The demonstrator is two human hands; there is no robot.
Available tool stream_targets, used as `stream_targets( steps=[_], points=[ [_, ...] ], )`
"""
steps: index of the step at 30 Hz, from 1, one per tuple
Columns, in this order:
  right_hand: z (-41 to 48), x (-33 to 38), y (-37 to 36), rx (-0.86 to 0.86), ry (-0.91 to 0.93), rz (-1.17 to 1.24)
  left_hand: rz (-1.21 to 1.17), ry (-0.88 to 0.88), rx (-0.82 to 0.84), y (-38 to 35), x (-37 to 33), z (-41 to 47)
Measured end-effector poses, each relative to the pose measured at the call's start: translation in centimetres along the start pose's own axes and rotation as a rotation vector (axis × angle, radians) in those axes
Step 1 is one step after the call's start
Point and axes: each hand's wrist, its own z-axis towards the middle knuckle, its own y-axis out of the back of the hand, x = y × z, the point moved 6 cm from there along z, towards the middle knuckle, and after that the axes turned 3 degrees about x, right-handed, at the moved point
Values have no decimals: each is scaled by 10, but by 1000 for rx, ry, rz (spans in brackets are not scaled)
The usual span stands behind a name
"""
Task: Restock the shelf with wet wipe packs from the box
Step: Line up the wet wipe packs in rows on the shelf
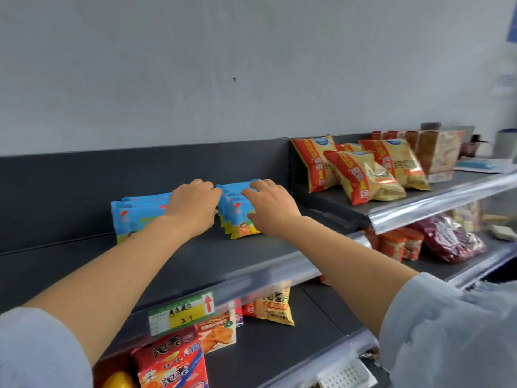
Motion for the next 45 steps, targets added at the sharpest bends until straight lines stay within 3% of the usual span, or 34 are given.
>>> stream_targets(
  steps=[15, 21, 30, 45],
  points=[
    [-235, -171, 18, 216, -247, -76, -197, -233, 8, 55, -263, -32],
    [-337, -234, 3, 347, -385, -99, -268, -356, 94, 46, -371, -57],
    [-448, -302, -50, 528, -573, -73, -322, -533, 234, -1, -500, -78],
    [-548, -366, -217, 812, -714, 135, -389, -716, 584, -154, -670, -96]
  ],
)
